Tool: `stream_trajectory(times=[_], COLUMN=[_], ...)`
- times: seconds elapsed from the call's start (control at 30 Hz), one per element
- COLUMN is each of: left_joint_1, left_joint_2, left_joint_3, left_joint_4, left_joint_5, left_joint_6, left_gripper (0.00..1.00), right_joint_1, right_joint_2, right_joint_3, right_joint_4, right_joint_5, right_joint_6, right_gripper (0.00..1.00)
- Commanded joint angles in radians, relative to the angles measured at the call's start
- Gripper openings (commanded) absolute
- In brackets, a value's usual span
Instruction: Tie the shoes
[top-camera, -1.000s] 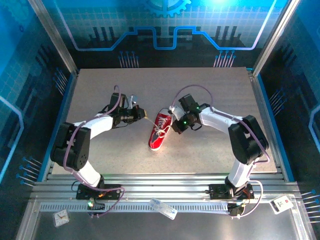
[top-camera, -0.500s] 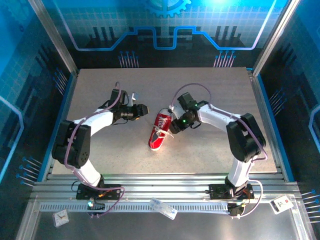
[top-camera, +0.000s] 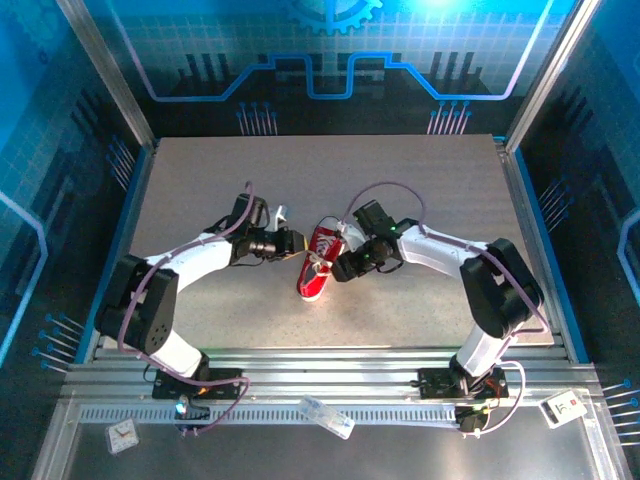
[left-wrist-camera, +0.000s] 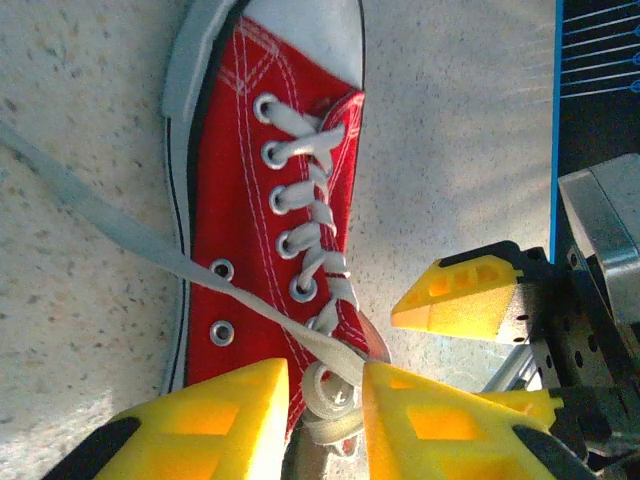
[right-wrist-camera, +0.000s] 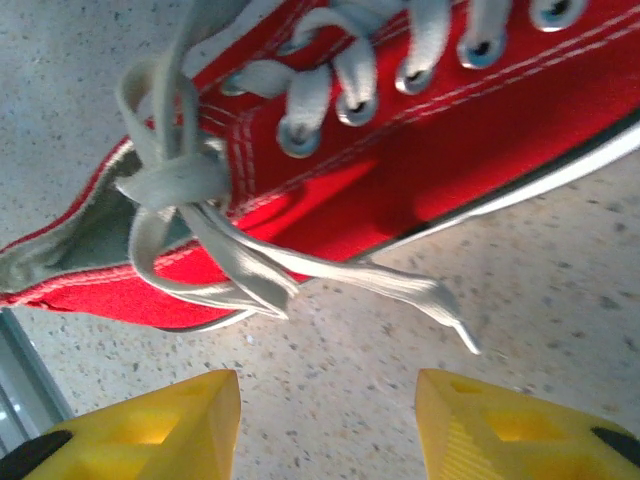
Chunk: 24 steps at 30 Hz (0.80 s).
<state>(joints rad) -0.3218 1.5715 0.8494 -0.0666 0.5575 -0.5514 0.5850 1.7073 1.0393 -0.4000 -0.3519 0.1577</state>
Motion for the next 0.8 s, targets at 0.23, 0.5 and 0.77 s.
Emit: stream_trajectory(times=[0.23,0.5,0.77], left_joint_1=[-0.033,-0.053,-0.075], left_joint_2=[0.046,0.078,0.103], left_joint_3=[-0.033,-0.038,-0.029], left_joint_4=[0.080,0.117,0.139], left_joint_5=[0.004,0.022,0.032], left_joint_6=[-0.067,-0.097,-0.115], left_gripper=[0.31,0.30,0.29], right_joint_1=[0.032,0.051,0.068], right_joint_2=[0.076,0.107,0.118], right_joint_3=[0.030,0.077,0.082], right_joint_4=[0.044,0.024,0.037], right_joint_5=[-0.035,-0.022,-0.009], right_joint_6=[0.004,-0.025,-0.035], right_gripper=[0.53,0.53,0.41])
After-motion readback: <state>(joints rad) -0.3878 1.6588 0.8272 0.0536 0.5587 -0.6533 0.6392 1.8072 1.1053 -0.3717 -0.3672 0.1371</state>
